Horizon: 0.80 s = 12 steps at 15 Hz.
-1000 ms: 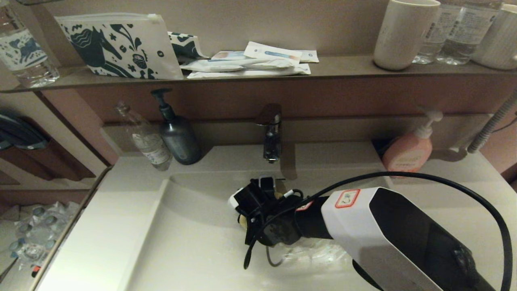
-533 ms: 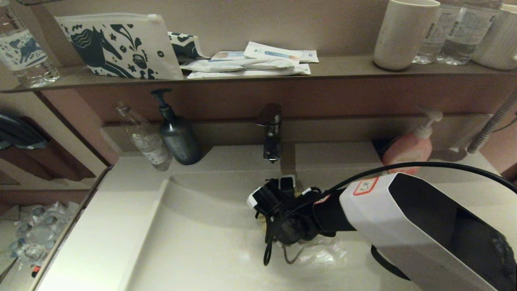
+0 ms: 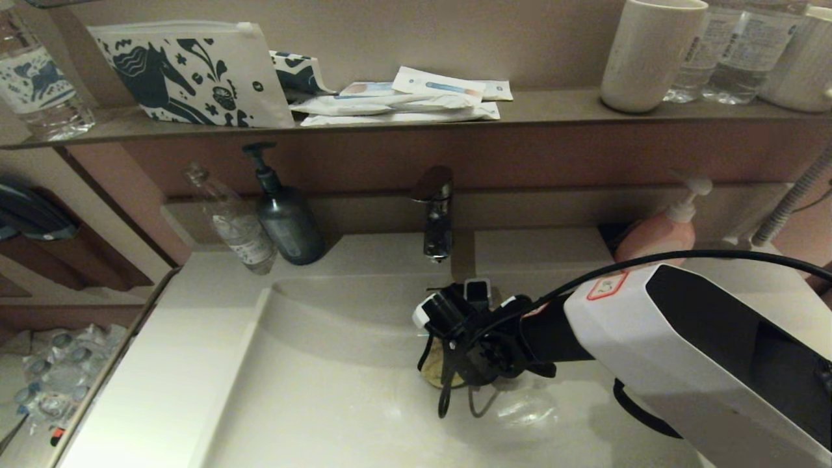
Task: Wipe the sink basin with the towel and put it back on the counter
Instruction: Wipe the sink
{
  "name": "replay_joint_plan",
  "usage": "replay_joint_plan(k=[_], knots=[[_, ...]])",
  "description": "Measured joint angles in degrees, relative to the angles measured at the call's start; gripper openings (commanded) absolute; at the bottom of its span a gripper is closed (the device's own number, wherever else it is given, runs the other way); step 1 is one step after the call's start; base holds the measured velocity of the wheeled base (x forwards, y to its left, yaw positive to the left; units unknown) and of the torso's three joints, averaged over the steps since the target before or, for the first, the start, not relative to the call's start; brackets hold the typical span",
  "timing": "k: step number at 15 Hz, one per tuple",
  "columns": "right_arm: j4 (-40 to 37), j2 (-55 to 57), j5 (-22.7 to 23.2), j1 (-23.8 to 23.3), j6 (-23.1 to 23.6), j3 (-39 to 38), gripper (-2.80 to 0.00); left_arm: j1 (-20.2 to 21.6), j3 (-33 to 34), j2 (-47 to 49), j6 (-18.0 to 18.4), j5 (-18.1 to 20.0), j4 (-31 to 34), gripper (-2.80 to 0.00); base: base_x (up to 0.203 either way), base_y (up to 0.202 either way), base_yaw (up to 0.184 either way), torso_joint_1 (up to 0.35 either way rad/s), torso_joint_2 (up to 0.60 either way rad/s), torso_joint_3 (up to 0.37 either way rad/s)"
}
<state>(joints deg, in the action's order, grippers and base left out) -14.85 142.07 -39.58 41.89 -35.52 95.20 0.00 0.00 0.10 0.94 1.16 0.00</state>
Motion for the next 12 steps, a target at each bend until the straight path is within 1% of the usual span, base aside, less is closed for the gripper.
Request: replay_joint_plan(k=[3,5,9,12], knots=[[-0.1,-0.2,0.3,0.8,0.0,0.8,-2.80,0.0,0.0,0.0,0.0,0.0,0.0,-2.80,0.000,0.000,0.000,0.000,0.00,0.000],[-0.1,-0.1,1.4,1.8,0.0,2.2,-2.80,0.0,0.0,0.0,0.0,0.0,0.0,-2.80,0.000,0.000,0.000,0.000,0.00,0.000],[0.2,1.2,5.4,5.8,-0.1,7.8,-2.80,0.0,0.0,0.0,0.0,0.0,0.0,-2.80,0.000,0.000,0.000,0.000,0.00,0.000],[0.7,2.8,10.1,9.7,-0.6,12.7,-2.80,0.0,0.0,0.0,0.0,0.0,0.0,-2.80,0.000,0.000,0.000,0.000,0.00,0.000]])
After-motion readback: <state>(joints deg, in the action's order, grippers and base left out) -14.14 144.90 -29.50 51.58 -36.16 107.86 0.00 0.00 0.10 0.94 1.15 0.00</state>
